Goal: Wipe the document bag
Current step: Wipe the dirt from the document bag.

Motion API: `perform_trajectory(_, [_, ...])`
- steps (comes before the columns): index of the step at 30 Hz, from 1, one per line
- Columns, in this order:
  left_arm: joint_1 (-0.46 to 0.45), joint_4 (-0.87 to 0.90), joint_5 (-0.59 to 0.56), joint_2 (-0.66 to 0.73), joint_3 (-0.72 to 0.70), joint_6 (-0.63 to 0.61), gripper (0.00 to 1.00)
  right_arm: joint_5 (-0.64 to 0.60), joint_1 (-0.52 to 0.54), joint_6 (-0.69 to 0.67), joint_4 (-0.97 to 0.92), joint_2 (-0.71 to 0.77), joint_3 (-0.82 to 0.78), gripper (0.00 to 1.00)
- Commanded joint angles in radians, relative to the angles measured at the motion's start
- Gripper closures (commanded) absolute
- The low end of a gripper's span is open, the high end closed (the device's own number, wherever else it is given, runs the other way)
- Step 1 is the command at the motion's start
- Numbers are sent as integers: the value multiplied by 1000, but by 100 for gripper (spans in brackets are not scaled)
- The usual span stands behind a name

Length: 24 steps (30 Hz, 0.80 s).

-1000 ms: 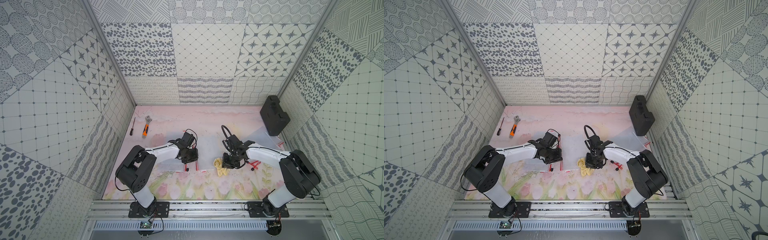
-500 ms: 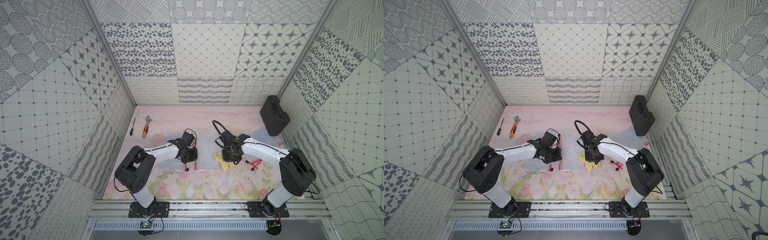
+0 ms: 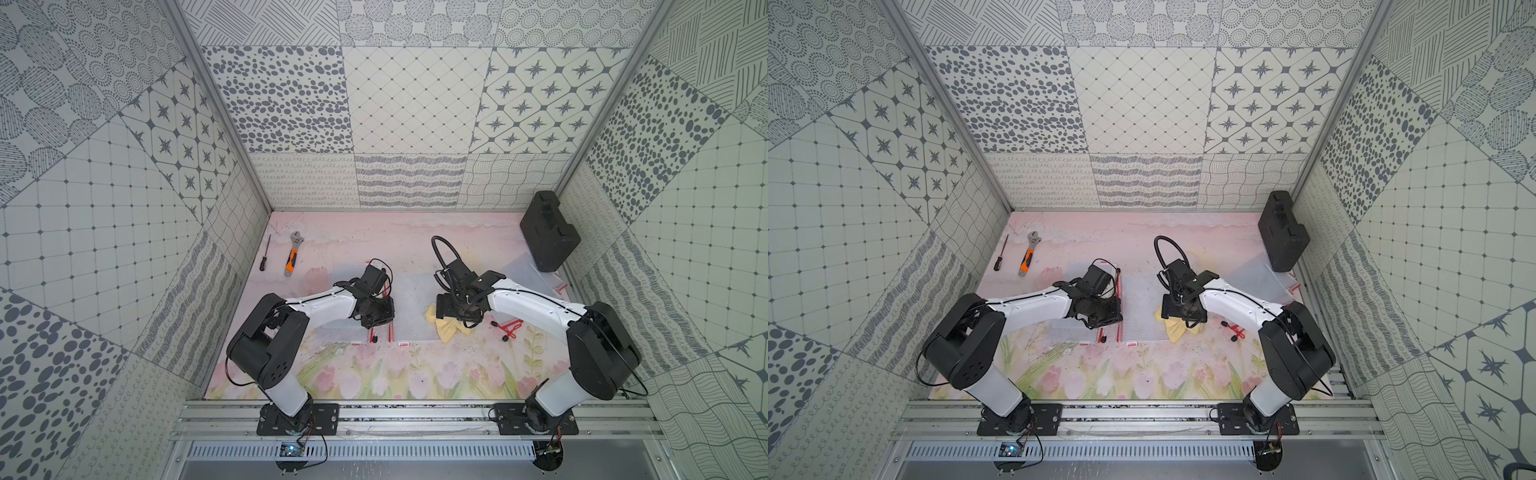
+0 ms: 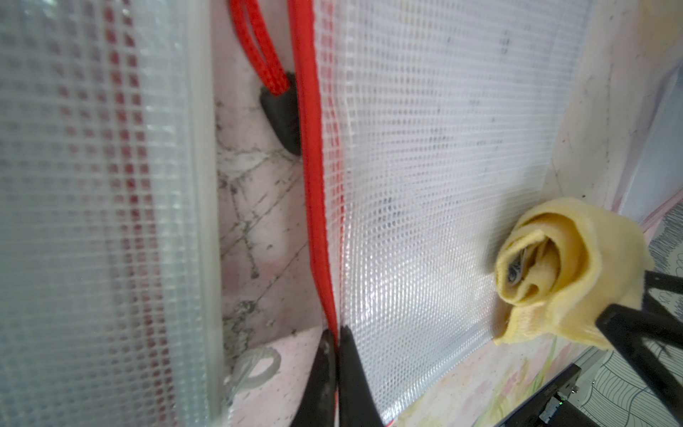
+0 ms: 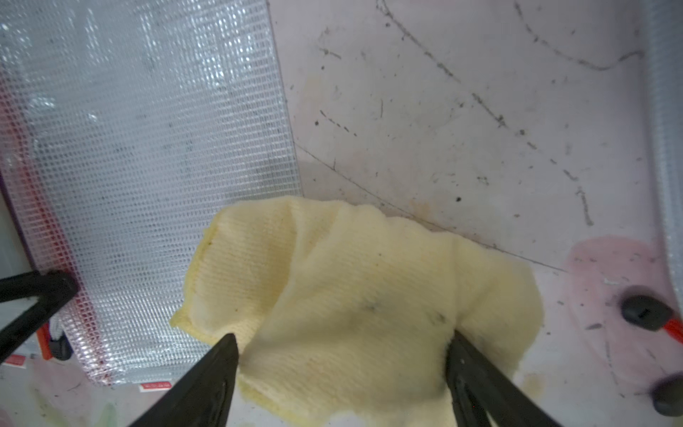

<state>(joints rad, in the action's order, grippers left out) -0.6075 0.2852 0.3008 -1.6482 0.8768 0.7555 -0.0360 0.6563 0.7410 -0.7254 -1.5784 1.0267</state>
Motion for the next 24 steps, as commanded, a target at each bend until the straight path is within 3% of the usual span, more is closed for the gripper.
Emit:
perform_trajectory(1, [8,8,-2,-11,6,-9,100,-22,25,122,63,9,-23,3])
perform_trajectory(16, [9,26,3,-32,13,-34,100,-121,46,200,53,-163,-23,4])
perform_trajectory(21, [10,30,3,-35,15,-34,100,-134,47,206,81,-189,-28,15])
perform_trajectory(24, [10,33,2,-33,14,-33,100,-141,47,199,84,-202,-28,33])
